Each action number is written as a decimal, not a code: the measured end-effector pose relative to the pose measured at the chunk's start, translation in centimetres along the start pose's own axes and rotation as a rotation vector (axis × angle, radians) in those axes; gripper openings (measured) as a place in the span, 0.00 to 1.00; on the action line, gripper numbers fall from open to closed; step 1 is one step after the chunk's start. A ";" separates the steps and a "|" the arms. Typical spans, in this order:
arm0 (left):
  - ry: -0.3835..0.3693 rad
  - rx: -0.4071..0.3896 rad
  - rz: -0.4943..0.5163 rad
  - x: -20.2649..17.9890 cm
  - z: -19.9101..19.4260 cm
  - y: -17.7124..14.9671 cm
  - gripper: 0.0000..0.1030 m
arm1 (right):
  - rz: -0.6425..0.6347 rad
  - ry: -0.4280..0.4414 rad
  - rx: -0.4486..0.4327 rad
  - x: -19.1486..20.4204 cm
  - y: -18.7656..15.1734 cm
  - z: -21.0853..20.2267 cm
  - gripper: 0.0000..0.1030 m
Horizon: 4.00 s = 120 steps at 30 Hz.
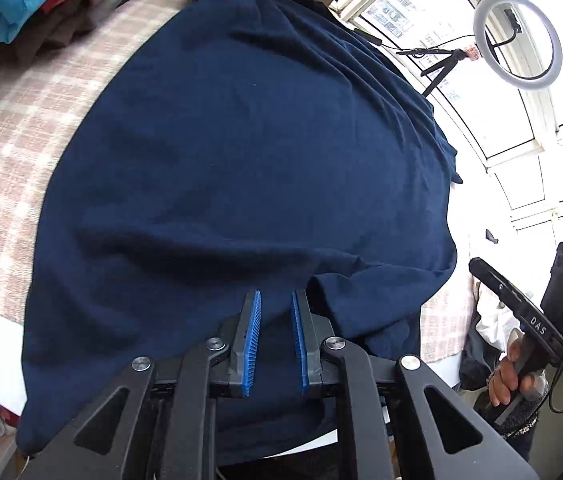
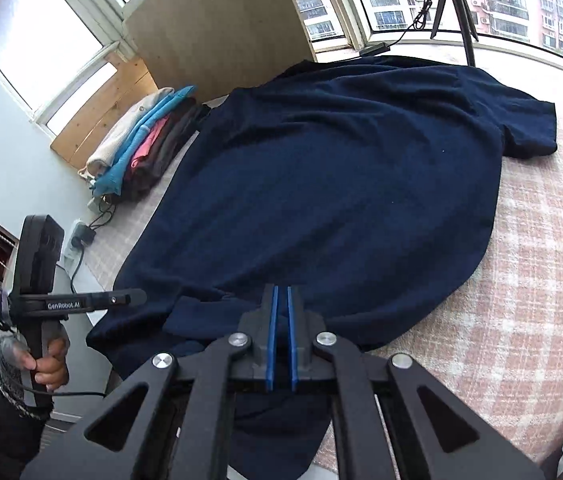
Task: Fold clothes
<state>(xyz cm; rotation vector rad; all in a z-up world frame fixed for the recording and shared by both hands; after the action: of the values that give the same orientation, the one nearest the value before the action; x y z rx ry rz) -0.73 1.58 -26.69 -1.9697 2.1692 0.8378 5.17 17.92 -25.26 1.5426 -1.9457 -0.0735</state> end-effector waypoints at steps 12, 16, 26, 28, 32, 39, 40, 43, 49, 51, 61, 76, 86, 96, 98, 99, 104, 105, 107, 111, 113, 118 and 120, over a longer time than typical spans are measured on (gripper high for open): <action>0.148 0.039 0.023 7.5 -5.4 -8.2 0.26 | -0.303 -0.129 0.076 6.6 -12.5 3.2 0.35; 0.130 0.036 -0.001 9.0 -5.6 -9.8 0.26 | -0.382 -0.199 0.080 7.5 -11.7 4.0 0.38; 0.100 0.057 0.038 11.7 -7.6 -13.1 0.26 | -0.348 -0.284 0.147 5.1 -11.6 5.0 0.12; 0.099 0.063 0.059 11.7 -8.0 -13.6 0.29 | -0.305 -0.269 0.110 4.5 -11.4 3.2 0.09; 0.136 0.107 0.109 11.6 -7.2 -13.8 0.32 | -0.185 -0.271 0.038 2.1 -11.2 -0.7 0.08; 0.160 0.164 0.157 11.4 -5.4 -14.1 0.29 | 0.038 -0.302 -0.086 -3.7 -11.4 -7.7 0.08; 0.154 0.167 0.164 11.3 -5.2 -14.2 0.28 | 0.084 -0.300 -0.112 -4.7 -11.5 -8.9 0.06; 0.137 0.170 0.194 10.8 -5.0 -14.4 0.17 | 0.265 -0.259 -0.195 -8.6 -11.5 -12.3 0.05; 0.102 0.154 0.209 10.2 -5.8 -14.5 0.06 | 0.482 -0.282 -0.191 -17.0 -13.5 -12.0 0.06; 0.103 0.149 0.214 10.0 -6.1 -14.5 0.06 | 0.405 -0.252 -0.184 -15.3 -13.4 -11.8 0.07; 0.087 0.166 0.180 9.7 -6.4 -15.2 0.31 | 0.140 -0.209 -0.013 -12.0 -10.3 -5.0 0.45; 0.110 0.088 0.144 10.0 -8.2 -15.2 0.04 | 0.134 -0.141 -0.036 -10.4 -8.7 -6.8 0.04; 0.079 -0.109 0.177 9.3 -18.1 -11.7 0.05 | 0.303 -0.060 -0.308 -10.8 -7.7 -20.1 0.04; 0.095 -0.018 0.178 9.7 -14.8 -12.8 0.04 | 0.478 -0.094 -0.224 -15.4 -12.3 -17.7 0.04; 0.110 -0.065 0.212 9.2 -17.4 -12.0 0.05 | 0.413 -0.089 -0.302 -13.4 -10.5 -21.2 0.04; 0.107 -0.071 0.220 8.9 -17.8 -12.0 0.05 | 0.410 -0.074 -0.324 -12.9 -10.2 -22.2 0.04; 0.088 0.041 0.175 10.6 -12.6 -14.5 0.05 | 0.527 -0.170 -0.182 -17.3 -14.0 -16.2 0.04; 0.089 0.069 0.163 11.2 -11.6 -15.1 0.04 | 0.569 -0.176 -0.136 -18.4 -15.1 -14.5 0.04; 0.090 0.099 0.157 11.9 -10.8 -15.7 0.04 | 0.616 -0.164 -0.098 -19.2 -15.9 -13.1 0.04; 0.105 0.072 0.197 11.7 -12.7 -14.9 0.09 | 0.549 -0.147 -0.152 -17.5 -13.7 -15.3 0.04; 0.135 0.092 0.225 12.0 -12.7 -14.7 0.13 | 0.522 -0.184 -0.151 -17.5 -13.0 -15.3 0.04; 0.094 0.119 0.174 13.2 -11.6 -16.6 0.20 | 0.483 -0.287 -0.074 -18.4 -13.8 -12.7 0.04; 0.076 0.126 0.149 13.4 -10.9 -17.6 0.20 | 0.485 -0.301 -0.056 -18.6 -14.4 -12.1 0.04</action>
<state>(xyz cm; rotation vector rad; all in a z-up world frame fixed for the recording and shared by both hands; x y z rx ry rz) 16.84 -15.51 -28.93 -1.8285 2.3722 0.6347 25.53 34.09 -30.09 1.0304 -2.4822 -0.1581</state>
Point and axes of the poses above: each gripper's, at about its wrist camera, not at the fingertips, and z roughly the way its jaws point, x to its left, y to its top, the point moved 10 cm from there along z, roughly the way its jaws point, and after that the axes turned 13 degrees about z, right-handed, at the moved point
